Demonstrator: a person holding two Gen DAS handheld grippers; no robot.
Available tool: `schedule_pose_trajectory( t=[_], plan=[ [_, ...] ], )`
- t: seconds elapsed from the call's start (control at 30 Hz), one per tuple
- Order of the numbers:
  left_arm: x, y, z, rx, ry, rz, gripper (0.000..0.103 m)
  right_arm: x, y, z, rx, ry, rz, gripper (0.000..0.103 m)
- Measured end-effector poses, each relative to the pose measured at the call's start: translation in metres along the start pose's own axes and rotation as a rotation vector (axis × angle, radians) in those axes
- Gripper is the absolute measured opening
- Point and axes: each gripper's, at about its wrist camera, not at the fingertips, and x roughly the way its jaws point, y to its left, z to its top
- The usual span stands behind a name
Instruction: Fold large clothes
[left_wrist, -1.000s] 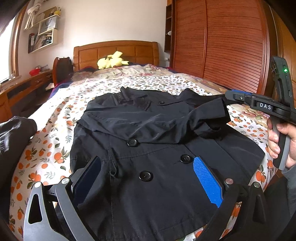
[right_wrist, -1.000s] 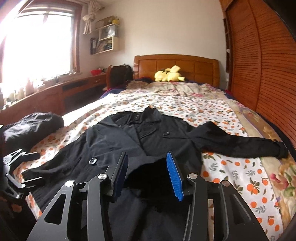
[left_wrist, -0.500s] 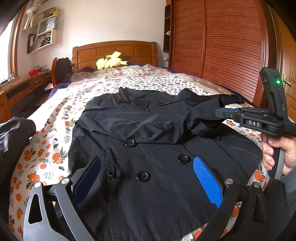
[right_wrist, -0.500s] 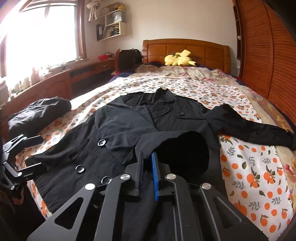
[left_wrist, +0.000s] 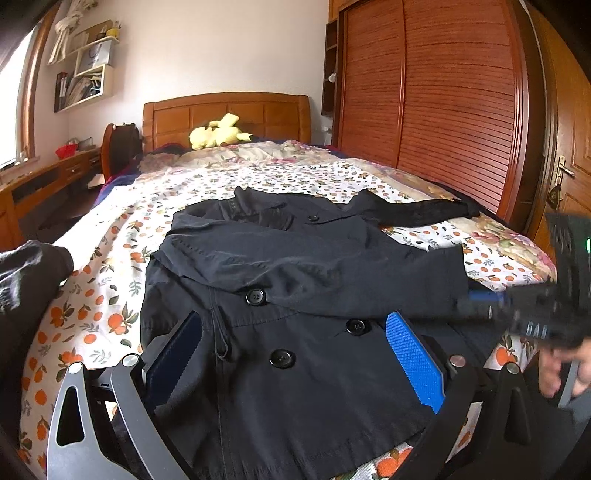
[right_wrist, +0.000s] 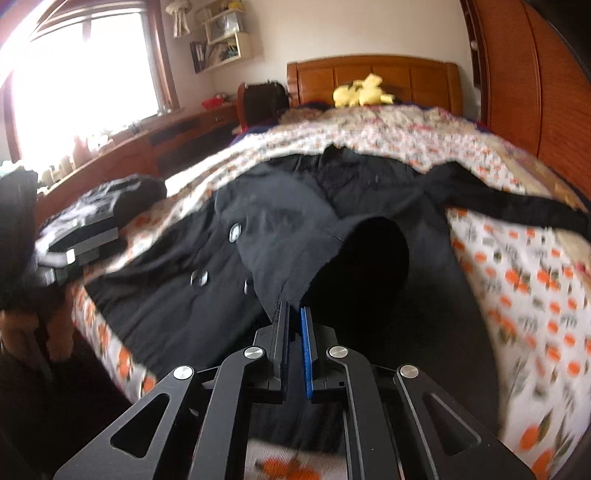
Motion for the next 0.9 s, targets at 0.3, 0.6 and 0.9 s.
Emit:
schedule_pose_trajectory(
  t=[0.3,0.6,0.9],
  plan=[
    [-0.007,-0.003,0.0,0.008,-0.009,-0.014,0.101,0.008,0.014,-0.024,-0.002,0.057,-0.02,0.008],
    [-0.02,-0.006,0.004,0.016,-0.04,-0.027,0.101,-0.03,0.022,0.003,-0.061,-0.035,-0.049,0.03],
    [-0.015,-0.005,0.005,0.009,-0.033,-0.015,0.101,-0.002,0.024,0.042,-0.149,-0.042,-0.039,0.03]
  ],
)
